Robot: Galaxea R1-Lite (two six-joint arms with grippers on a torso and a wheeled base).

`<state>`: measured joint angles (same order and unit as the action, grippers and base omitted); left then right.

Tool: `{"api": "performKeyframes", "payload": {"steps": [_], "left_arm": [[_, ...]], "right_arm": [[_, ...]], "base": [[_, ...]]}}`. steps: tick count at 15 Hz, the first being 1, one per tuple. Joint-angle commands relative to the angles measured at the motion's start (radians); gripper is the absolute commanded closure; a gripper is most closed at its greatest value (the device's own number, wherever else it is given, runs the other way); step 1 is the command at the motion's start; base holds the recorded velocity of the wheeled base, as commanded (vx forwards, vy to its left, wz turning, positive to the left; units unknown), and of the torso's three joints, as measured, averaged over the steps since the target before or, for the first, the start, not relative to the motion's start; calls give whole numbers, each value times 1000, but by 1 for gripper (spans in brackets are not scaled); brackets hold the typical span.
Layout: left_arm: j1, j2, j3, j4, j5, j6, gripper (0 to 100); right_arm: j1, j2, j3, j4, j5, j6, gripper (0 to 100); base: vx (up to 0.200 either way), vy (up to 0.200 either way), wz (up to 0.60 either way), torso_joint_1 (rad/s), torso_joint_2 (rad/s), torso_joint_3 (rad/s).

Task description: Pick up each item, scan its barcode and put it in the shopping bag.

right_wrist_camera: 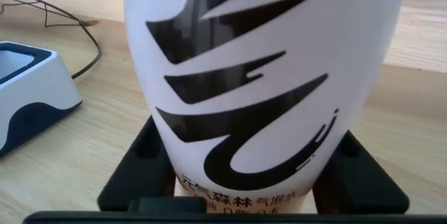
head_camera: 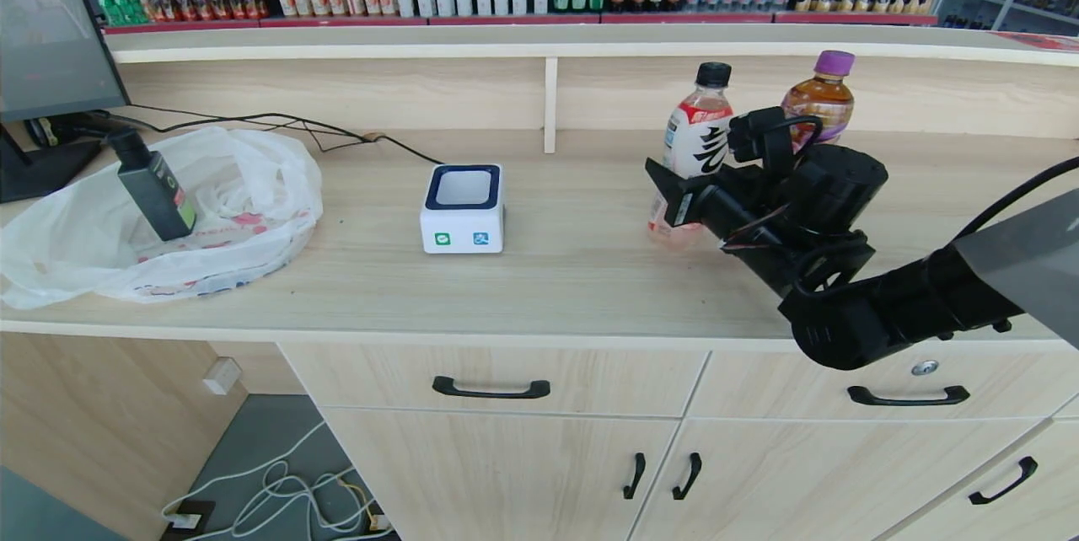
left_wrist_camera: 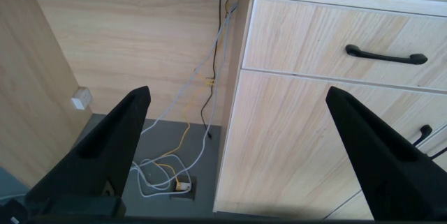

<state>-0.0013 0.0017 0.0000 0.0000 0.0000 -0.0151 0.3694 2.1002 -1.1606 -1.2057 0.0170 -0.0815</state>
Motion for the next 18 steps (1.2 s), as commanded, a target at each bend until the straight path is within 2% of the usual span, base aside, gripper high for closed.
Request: {"api": "performKeyframes", "payload": {"steps": [1, 4, 18], "left_arm": [[0, 0, 0, 0, 0, 0, 0], [0, 0, 0, 0, 0, 0, 0], [0, 0, 0, 0, 0, 1, 0]], "right_arm": [[2, -14, 15, -1, 1, -3, 100], [6, -46, 73, -1, 4, -3, 100], [33, -170, 136, -6, 8, 3, 100]], "base": [[0, 0, 0, 0, 0, 0], [0, 0, 0, 0, 0, 0], [0, 0, 0, 0, 0, 0]]}}
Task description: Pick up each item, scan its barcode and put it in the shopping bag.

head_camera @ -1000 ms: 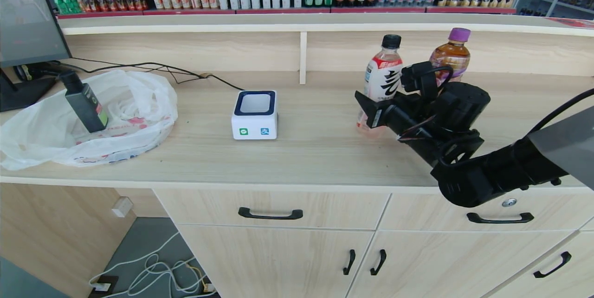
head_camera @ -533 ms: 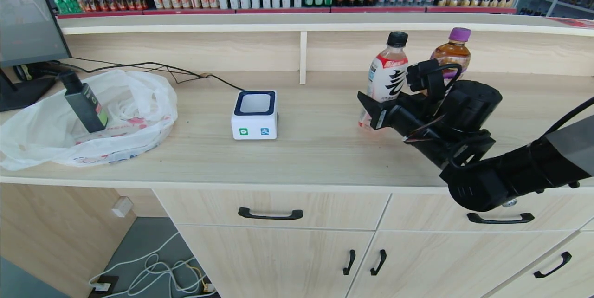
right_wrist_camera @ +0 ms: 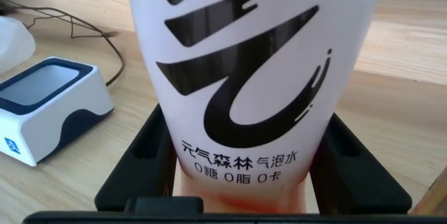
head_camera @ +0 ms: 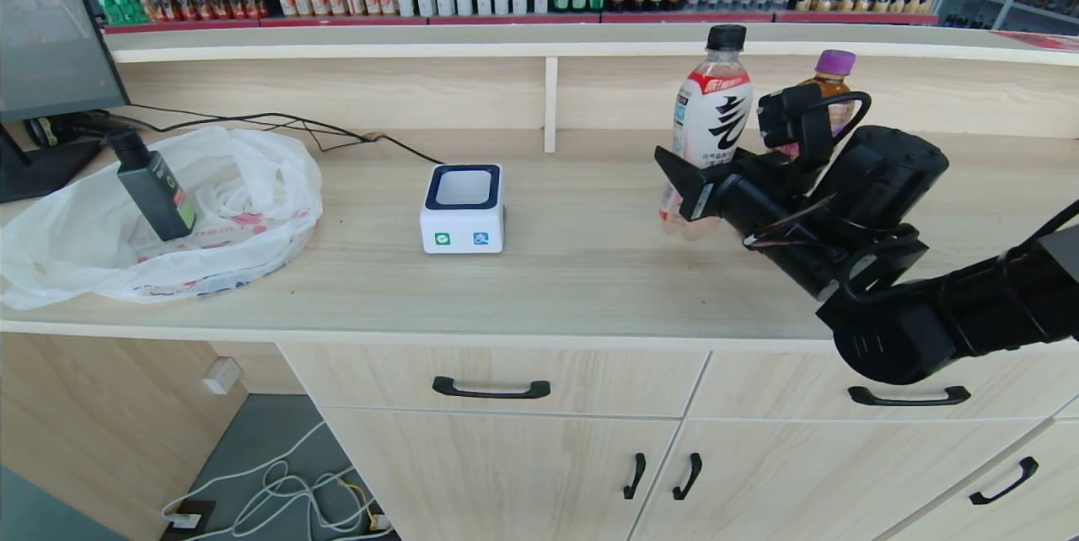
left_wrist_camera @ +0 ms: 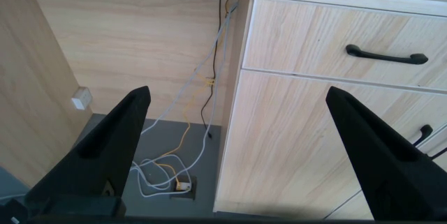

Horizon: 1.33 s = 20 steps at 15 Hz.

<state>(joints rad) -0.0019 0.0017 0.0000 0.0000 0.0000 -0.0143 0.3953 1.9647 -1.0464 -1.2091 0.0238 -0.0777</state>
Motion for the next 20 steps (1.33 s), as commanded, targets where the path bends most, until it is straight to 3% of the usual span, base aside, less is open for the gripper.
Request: {"api": "performKeyframes", "payload": {"steps": [1, 12, 16, 20], "left_arm": [[0, 0, 0, 0, 0, 0, 0], [0, 0, 0, 0, 0, 5, 0], [0, 0, 0, 0, 0, 5, 0], [0, 0, 0, 0, 0, 5, 0]], "right_arm": [[17, -56, 48, -4, 1, -1, 100], [203, -326, 384, -155, 8, 16, 100], [215, -388, 540, -239, 123, 65, 100], [234, -417, 549, -288, 191, 162, 100]], "base": [[0, 0, 0, 0, 0, 0], [0, 0, 0, 0, 0, 0], [0, 0, 0, 0, 0, 0], [0, 0, 0, 0, 0, 0]]}}
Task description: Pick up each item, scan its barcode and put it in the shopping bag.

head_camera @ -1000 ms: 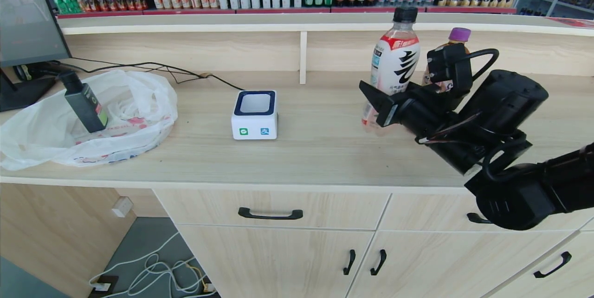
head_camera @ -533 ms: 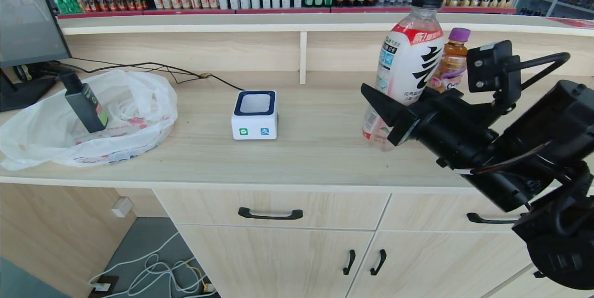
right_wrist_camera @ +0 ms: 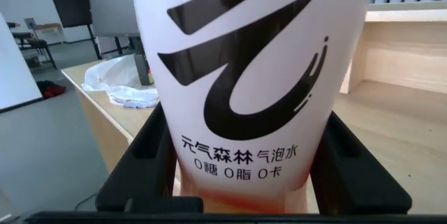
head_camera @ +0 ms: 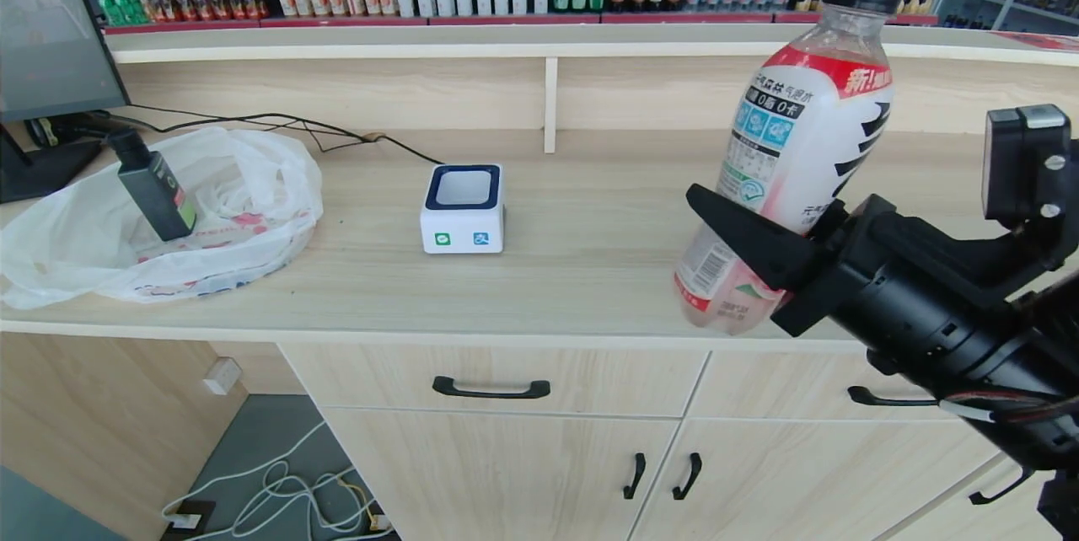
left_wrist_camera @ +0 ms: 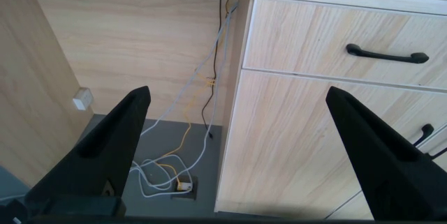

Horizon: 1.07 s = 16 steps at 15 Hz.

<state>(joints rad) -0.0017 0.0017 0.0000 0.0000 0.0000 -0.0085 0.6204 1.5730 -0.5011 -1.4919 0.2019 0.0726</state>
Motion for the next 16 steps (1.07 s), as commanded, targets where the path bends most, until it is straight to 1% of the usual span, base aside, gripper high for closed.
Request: {"api": "performKeyframes", "payload": {"steps": [1, 2, 4, 7, 10, 14, 16], "left_arm": [[0, 0, 0, 0, 0, -1, 0], [0, 0, 0, 0, 0, -1, 0], [0, 0, 0, 0, 0, -1, 0], [0, 0, 0, 0, 0, -1, 0], [0, 0, 0, 0, 0, -1, 0], [0, 0, 0, 0, 0, -1, 0], [0, 0, 0, 0, 0, -1, 0]], "right_arm": [[9, -37, 4, -5, 36, 36, 100], [9, -41, 3, -5, 47, 56, 100], [10, -51, -11, -7, 123, 150, 100], [15, -51, -16, -27, 214, 220, 100], [32, -51, -17, -36, 226, 265, 100], [36, -50, -30, -77, 228, 401, 100], [39, -47, -33, -79, 228, 446, 100]], "base": [[0, 0, 0, 0, 0, 0], [0, 0, 0, 0, 0, 0], [0, 0, 0, 0, 0, 0], [0, 0, 0, 0, 0, 0], [0, 0, 0, 0, 0, 0], [0, 0, 0, 0, 0, 0], [0, 0, 0, 0, 0, 0]]}}
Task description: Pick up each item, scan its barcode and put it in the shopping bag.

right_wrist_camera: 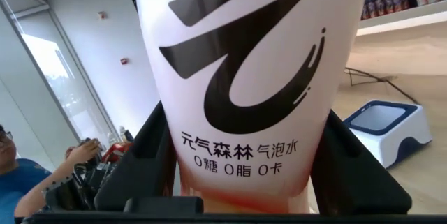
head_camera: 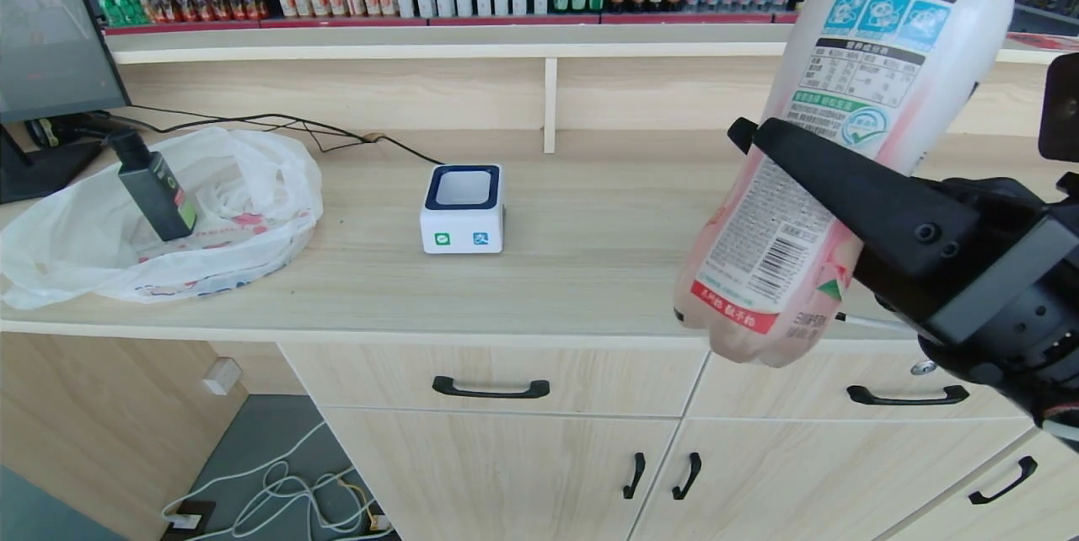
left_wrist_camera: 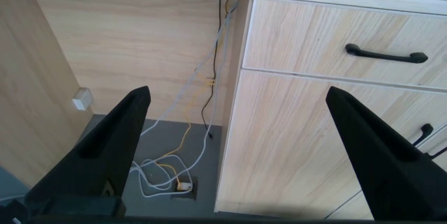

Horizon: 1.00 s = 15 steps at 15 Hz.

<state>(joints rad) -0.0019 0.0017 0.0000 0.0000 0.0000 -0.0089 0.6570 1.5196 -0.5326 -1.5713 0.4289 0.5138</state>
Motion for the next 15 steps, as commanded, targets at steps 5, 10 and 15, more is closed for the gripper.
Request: {"api": "performKeyframes", "payload": {"steps": [5, 10, 15], "left_arm": [[0, 0, 0, 0, 0, 0, 0], [0, 0, 0, 0, 0, 0, 0], [0, 0, 0, 0, 0, 0, 0]], "right_arm": [[50, -25, -1, 0, 1, 74, 100], [75, -39, -3, 0, -1, 95, 100], [88, -38, 6, 0, 1, 95, 100]], "base": [[0, 0, 0, 0, 0, 0], [0, 0, 0, 0, 0, 0], [0, 0, 0, 0, 0, 0]]}}
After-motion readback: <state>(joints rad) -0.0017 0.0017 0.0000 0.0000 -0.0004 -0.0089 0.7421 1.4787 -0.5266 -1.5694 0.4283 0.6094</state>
